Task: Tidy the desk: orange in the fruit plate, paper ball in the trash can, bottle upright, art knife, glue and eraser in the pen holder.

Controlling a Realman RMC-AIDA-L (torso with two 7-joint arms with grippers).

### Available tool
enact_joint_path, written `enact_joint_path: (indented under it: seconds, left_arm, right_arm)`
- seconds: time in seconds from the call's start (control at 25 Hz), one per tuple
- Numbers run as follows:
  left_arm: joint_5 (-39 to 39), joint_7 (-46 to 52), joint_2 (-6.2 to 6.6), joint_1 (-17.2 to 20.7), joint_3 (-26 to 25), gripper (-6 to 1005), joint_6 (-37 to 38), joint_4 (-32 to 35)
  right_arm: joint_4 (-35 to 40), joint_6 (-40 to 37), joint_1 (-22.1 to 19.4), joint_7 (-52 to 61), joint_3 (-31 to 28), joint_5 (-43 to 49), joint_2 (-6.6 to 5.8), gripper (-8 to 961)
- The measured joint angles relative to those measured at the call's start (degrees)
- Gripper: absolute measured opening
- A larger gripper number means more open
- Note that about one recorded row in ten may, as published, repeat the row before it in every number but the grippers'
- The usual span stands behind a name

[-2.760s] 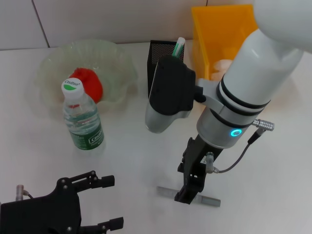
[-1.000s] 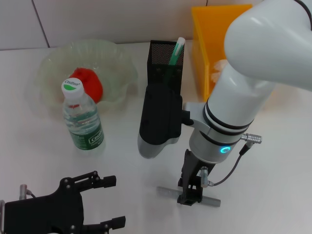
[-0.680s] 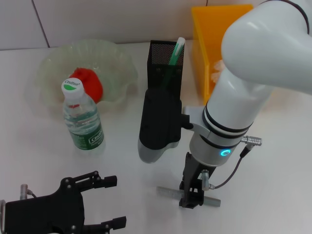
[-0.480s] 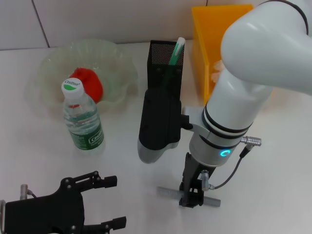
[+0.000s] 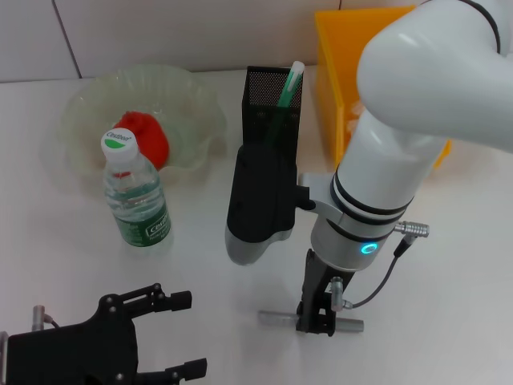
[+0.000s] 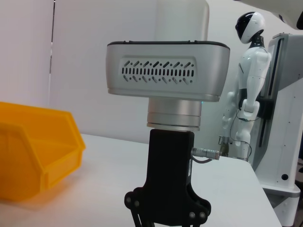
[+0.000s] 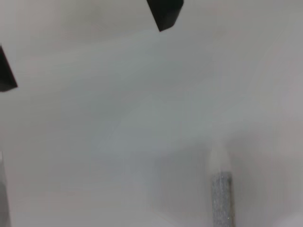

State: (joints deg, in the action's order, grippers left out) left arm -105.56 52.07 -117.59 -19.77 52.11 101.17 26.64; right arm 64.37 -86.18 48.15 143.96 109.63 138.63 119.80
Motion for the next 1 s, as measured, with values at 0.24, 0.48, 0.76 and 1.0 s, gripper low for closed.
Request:
enact_joint_path:
  seconds: [0.24,0.48,0.76,1.0]
  left_arm:
    - [0.0,0.13,0.0,-0.01,0.01,813,0.12,0.0]
    - [0.01,0.55,0.0,0.04,0.01,813,0.26,0.19]
    - [0.01,0.57,-0.01,-0.24,0.07,813,0.58,0.25]
    - [-0.24,0.49,-0.07,-0.5,0.23,813,0.72,0.26]
  right_arm:
    - [-0.06,-0.15,-0.67,-0.53,-5.31,-3.12,-0.23,132]
    - [2.26,-1.24,-3.29,-1.32,-14.63,-4.05,-0.46,126]
    - [15.01,3.7,-11.25,-3.23,-31.69,-0.13,-0.54,124]
    - [21.23,21.97,-19.33,-8.18,-34.68,-9.88,-0.44,123]
